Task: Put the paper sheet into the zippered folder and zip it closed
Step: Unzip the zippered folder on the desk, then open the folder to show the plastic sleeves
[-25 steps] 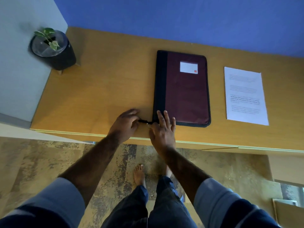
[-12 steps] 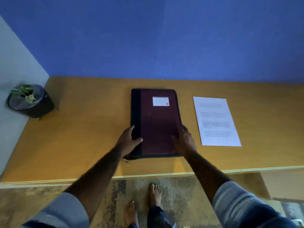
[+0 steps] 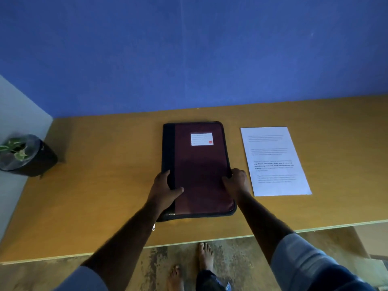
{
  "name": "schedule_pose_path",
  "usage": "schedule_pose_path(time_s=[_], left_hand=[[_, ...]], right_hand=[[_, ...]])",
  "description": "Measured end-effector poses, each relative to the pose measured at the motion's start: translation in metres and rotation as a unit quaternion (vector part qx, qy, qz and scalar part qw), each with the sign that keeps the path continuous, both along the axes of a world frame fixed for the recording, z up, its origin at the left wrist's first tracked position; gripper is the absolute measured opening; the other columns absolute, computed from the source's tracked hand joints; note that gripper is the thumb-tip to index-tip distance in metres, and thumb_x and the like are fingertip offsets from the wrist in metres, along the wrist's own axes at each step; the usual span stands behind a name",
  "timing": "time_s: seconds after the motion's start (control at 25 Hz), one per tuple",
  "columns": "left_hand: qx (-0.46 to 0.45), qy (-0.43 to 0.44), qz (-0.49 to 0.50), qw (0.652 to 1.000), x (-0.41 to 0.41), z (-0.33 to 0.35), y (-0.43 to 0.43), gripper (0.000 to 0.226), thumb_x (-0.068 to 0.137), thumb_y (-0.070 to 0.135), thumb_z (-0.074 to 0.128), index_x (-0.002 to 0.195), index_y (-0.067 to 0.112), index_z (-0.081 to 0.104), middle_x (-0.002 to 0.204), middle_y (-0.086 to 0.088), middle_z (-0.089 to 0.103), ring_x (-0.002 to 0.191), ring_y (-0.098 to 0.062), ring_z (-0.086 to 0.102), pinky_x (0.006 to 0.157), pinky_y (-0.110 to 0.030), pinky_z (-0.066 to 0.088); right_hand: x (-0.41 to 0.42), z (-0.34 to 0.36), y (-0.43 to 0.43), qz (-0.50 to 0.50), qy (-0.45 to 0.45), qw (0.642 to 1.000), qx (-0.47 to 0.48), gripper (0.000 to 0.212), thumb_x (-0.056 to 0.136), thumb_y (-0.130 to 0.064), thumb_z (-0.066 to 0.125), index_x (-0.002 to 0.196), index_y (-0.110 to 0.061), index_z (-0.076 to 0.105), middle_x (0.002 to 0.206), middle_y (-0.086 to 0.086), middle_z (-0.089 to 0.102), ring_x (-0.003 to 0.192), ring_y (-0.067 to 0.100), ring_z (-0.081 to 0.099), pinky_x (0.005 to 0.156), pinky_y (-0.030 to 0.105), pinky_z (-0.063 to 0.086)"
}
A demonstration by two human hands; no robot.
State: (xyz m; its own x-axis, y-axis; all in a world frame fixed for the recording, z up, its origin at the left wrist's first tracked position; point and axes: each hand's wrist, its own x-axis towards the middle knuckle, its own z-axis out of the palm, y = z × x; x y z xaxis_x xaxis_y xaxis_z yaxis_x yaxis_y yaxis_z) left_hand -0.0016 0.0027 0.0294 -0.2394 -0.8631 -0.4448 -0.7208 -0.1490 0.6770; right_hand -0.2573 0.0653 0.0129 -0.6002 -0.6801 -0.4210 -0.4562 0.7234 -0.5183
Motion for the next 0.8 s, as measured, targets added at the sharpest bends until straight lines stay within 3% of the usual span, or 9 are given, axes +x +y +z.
schedule_pose_path(time_s=[0.2,0.4,0.52,0.6,0.68,0.8], left_hand=[[0.047,-0.035,-0.029,0.998,-0.017,0.004,0.010,0.103,0.080,0.055,0.078,0.161,0.028,0.020,0.165,-0.010,0.018,0.148,-0.036,0.031,0.116,-0.053,0.039],[0.097,0.053,0.057,0.992,-0.019,0.020,0.007,0.082,0.091,0.051,0.070,0.158,0.024,0.032,0.164,-0.006,0.026,0.145,-0.026,0.038,0.114,-0.041,0.041],[0.131,0.104,0.086,0.982,-0.015,0.045,0.005,0.071,0.093,0.057,0.063,0.153,0.026,0.042,0.160,0.001,0.038,0.141,-0.019,0.043,0.103,-0.031,0.042],[0.135,0.133,0.058,0.980,-0.012,0.069,0.005,0.072,0.088,0.068,0.060,0.150,0.033,0.047,0.156,0.008,0.043,0.139,-0.014,0.045,0.105,-0.030,0.039],[0.115,0.169,0.049,0.978,-0.015,0.098,0.002,0.072,0.080,0.079,0.058,0.140,0.040,0.054,0.150,0.014,0.049,0.137,-0.010,0.047,0.114,-0.036,0.039],[0.062,0.227,0.066,0.970,-0.024,0.142,-0.010,0.064,0.071,0.084,0.059,0.122,0.046,0.062,0.134,0.016,0.061,0.131,-0.009,0.055,0.111,-0.036,0.044]], right_hand=[[-0.016,0.001,-0.001,-0.017,-0.015,0.999,-0.029,0.035,0.086,-0.022,0.065,0.117,-0.006,0.063,0.112,0.014,0.063,0.085,0.029,0.057,0.066,0.032,0.044],[-0.016,0.024,0.002,-0.032,-0.042,0.993,-0.107,0.012,0.087,-0.019,0.066,0.095,-0.019,0.056,0.090,-0.001,0.064,0.074,0.014,0.059,0.048,0.023,0.035],[-0.009,0.055,0.003,-0.026,-0.097,0.982,-0.158,0.011,0.091,-0.026,0.063,0.099,-0.026,0.055,0.091,-0.010,0.065,0.076,0.007,0.062,0.050,0.023,0.043],[0.004,0.080,0.004,-0.017,-0.129,0.971,-0.201,0.010,0.094,-0.033,0.063,0.097,-0.028,0.056,0.090,-0.010,0.066,0.079,0.011,0.066,0.056,0.029,0.050],[0.026,0.108,0.005,-0.012,-0.209,0.943,-0.257,0.017,0.095,-0.046,0.061,0.098,-0.029,0.061,0.092,-0.006,0.069,0.086,0.014,0.070,0.068,0.034,0.057],[0.073,0.140,0.008,0.047,-0.323,0.894,-0.308,0.034,0.098,-0.053,0.052,0.117,-0.028,0.065,0.110,-0.004,0.070,0.103,0.012,0.070,0.082,0.033,0.061]])
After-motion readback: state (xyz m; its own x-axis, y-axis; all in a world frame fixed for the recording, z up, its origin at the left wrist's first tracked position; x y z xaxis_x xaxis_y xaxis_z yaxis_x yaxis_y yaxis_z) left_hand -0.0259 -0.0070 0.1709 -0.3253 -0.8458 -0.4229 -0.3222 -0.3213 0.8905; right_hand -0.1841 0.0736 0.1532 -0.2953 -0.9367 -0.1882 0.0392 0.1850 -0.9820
